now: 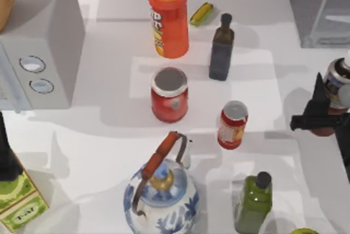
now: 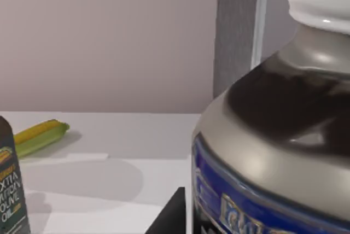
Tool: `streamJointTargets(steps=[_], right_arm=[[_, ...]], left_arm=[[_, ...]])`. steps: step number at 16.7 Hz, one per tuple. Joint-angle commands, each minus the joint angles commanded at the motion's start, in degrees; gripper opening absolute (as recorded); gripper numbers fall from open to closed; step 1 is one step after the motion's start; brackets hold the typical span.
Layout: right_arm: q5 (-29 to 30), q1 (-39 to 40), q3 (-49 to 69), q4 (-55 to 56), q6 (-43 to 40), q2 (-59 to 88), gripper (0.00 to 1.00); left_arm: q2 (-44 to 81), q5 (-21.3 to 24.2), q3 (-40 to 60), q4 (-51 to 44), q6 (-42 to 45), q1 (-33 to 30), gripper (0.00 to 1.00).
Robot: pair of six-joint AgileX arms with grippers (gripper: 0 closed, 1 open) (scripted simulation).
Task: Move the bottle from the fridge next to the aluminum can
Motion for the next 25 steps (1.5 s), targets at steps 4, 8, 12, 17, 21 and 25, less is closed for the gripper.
streamJointTargets(steps=[4,8,12,17,21,25], right_arm=[[0.00,0.00,0.00,0.00,0.00,0.00,0.15],[0.00,0.00,0.00,0.00,0.00,0.00,0.45],[0.00,0.00,0.00,0.00,0.00,0.00,0.75],[0.00,0.00,0.00,0.00,0.00,0.00,1.00],[0.00,0.00,0.00,0.00,0.00,0.00,1.00],[0.18,0.15,-0.18,0.10,0.01,-0.14,1.00]], left_arm=[[0.00,0.00,0.00,0.00,0.00,0.00,1.00],[0.00,0.00,0.00,0.00,0.00,0.00,1.00],[0.00,0.00,0.00,0.00,0.00,0.00,1.00],[0.00,0.00,0.00,0.00,0.00,0.00,1.00],[0.00,0.00,0.00,0.00,0.00,0.00,1.00],[0.00,0.00,0.00,0.00,0.00,0.00,1.00]])
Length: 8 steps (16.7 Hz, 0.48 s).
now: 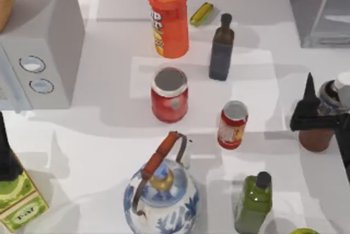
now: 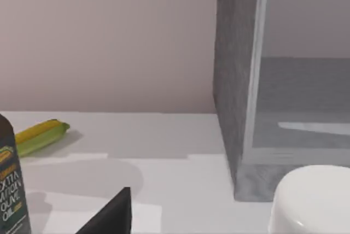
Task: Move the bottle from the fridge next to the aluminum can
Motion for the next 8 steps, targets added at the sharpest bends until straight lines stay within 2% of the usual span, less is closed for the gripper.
streamJointTargets(steps=[5,8], right_arm=[[3.87,3.94,-5.23,1.90,0.03,-3.16,1.00],[4.24,4.32,-5.70,2.10,0.02,-3.47,1.00]], left_arm=[[0.00,0.00,0.00,0.00,0.00,0.00,1.00],[0.00,0.00,0.00,0.00,0.00,0.00,1.00]])
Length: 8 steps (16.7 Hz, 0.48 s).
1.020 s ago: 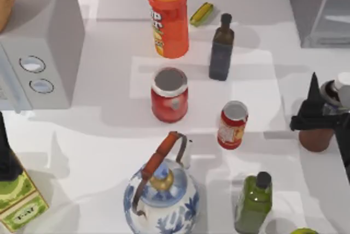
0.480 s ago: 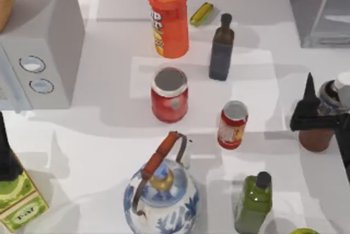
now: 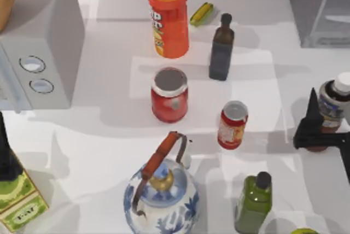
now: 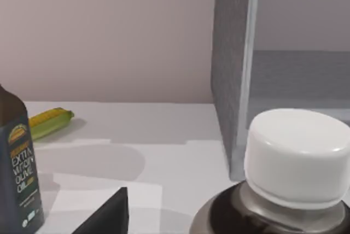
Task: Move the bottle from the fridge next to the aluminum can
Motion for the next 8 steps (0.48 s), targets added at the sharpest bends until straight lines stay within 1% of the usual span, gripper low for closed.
streamJointTargets(steps=[4,8], right_arm=[[-0.59,-0.55,0.07,-1.51,0.03,-1.45,1.00],[-3.42,-2.13,-0.75,-10.45,0.40,-10.92,1.00]], left_arm=[[0.00,0.00,0.00,0.00,0.00,0.00,1.00],[0.00,0.00,0.00,0.00,0.00,0.00,1.00]])
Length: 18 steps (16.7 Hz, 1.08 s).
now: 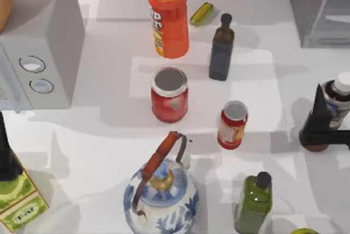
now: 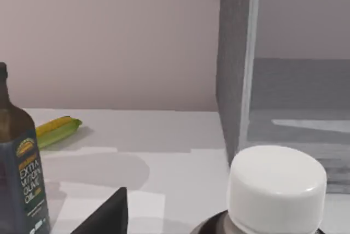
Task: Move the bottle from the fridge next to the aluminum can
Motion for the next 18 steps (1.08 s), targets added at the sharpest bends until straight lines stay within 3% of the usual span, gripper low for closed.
streamJointTargets(steps=[6,13,18], right_arm=[[-7.89,-5.82,-3.12,-26.21,0.68,-26.16,1.00],[-18.49,-18.28,-5.95,-60.80,0.39,-61.84,1.00],[-25.48,-25.75,-4.47,-77.25,-0.25,-80.50,1.00]], left_arm=[[0.00,0.00,0.00,0.00,0.00,0.00,1.00],[0.00,0.00,0.00,0.00,0.00,0.00,1.00],[0.00,0.00,0.00,0.00,0.00,0.00,1.00]])
